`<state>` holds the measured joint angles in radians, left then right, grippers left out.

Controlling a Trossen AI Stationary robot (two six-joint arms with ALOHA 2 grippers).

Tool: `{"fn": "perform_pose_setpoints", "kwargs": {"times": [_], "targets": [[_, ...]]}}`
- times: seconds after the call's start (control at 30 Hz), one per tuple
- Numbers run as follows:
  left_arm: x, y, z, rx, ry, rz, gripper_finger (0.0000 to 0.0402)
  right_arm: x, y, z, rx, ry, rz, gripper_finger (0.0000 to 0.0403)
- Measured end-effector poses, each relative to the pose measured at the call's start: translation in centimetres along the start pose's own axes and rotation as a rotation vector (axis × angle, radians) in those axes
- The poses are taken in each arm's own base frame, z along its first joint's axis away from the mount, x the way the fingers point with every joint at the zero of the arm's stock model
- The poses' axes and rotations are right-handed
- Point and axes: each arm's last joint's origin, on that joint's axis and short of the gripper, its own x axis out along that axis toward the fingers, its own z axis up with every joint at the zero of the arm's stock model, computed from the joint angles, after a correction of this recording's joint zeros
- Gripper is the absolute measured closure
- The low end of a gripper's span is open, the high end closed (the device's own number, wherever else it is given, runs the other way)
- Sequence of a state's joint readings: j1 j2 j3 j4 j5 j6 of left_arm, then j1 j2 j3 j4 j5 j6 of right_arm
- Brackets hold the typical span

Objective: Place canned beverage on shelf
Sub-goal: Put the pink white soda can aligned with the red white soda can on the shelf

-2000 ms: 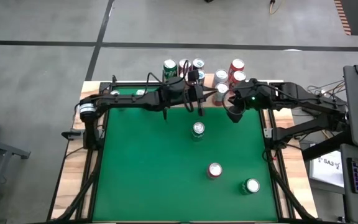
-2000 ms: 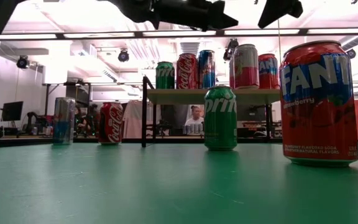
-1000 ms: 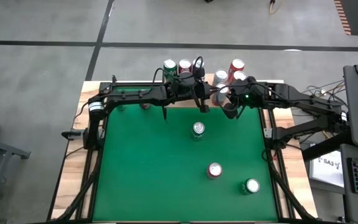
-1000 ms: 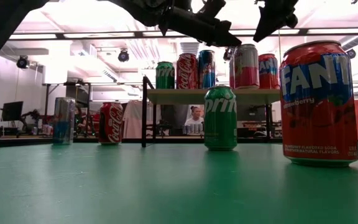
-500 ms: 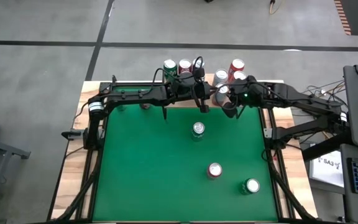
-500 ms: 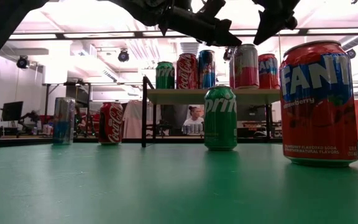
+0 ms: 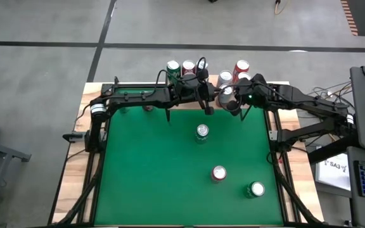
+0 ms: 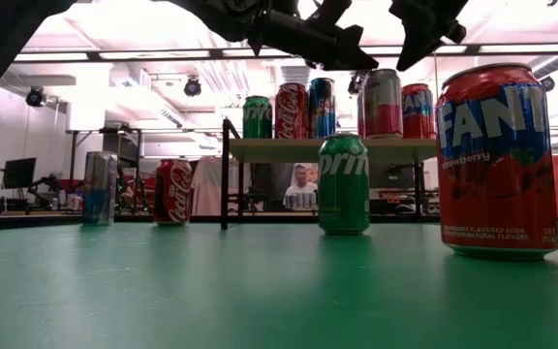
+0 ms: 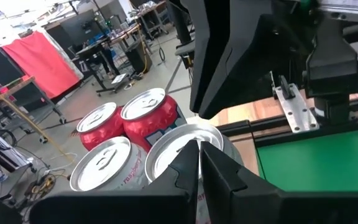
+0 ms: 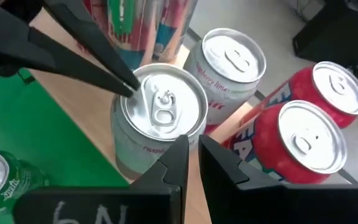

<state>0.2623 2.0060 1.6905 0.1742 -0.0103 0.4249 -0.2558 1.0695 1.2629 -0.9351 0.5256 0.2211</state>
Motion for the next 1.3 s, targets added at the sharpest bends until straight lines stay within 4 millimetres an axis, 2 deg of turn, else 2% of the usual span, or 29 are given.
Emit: {"fn": "perform_pose_setpoints", "kwargs": {"times": [0.13,0.27,0.33,0.53,0.67,1.0,1.3], "targets": [[0.0,0.0,0.1,-0.016,-0.008,0.003,0.0401,-0.5,-0.1,0.5,0.016,-0.012,0.036,0.0375],[0.0,0.0,0.1,-0.016,-0.009,0.003,0.0401,-0.9,0.3,0.7,0.042,0.019,0.240,0.0375],[0.0,0.0,0.1,-0.019,-0.009,0.002,0.0401,-0.6,0.7,0.7,0.049,0.035,0.270,0.0375],[-1.3,0.4,1.8,0.001,-0.037,0.007,0.0401,1.2,1.7,0.9,0.032,0.072,0.219,0.0375],[-1.3,0.5,1.7,0.029,-0.021,0.004,0.0401,2.0,1.9,0.9,0.019,0.080,0.149,0.0375],[-0.6,0.5,0.4,0.037,0.013,0.001,0.0402,1.5,1.6,0.9,0.025,0.069,0.145,0.0375],[-0.6,0.4,0.1,0.033,0.020,0.002,0.0402,1.0,1.3,0.8,0.028,0.064,0.146,0.0375]]}}
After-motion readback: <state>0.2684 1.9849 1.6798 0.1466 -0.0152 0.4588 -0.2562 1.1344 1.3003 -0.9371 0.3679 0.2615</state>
